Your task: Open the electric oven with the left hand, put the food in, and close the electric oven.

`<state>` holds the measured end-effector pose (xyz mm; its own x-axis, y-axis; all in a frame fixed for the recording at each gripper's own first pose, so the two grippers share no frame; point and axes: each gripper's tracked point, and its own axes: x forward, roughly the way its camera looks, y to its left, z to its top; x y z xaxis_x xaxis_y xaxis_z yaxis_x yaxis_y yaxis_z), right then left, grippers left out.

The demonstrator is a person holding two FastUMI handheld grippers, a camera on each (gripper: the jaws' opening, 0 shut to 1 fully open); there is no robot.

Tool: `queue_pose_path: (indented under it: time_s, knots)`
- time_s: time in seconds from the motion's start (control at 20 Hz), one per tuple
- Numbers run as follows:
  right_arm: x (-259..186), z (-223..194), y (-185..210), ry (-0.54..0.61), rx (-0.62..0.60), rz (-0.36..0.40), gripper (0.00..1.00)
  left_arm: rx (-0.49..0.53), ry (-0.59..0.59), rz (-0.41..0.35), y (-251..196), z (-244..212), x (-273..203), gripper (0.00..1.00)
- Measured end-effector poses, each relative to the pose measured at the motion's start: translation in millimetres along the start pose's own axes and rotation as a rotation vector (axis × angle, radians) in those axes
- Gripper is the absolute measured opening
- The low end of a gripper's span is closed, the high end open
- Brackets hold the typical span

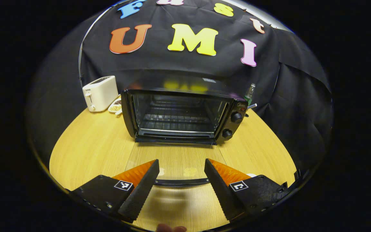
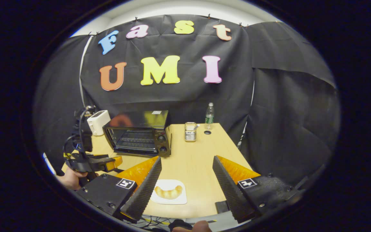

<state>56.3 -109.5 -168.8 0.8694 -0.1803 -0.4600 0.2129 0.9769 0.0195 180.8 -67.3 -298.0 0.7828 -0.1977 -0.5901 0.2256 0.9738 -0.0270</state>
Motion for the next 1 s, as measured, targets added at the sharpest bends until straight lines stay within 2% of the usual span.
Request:
queue_pose_path:
  time_s: [0.2, 0.55, 0.7, 1.0]
  knots:
    - [16, -36, 17, 0.093, 0.015, 0.041, 1.00, 0.014, -0.146, 0.031, 8, 45, -65, 0.93]
    - [59, -124, 32, 0.349, 0.118, 0.111, 0.99, 0.022, -0.351, 0.094, 14, 107, -157, 0.93]
    - [80, -154, 42, 0.442, 0.159, 0.148, 0.99, -0.002, -0.374, 0.117, 13, 118, -172, 0.93]
    - [115, -194, 45, 0.586, 0.221, 0.176, 0.89, -0.033, -0.336, 0.162, 12, 119, -171, 0.93]
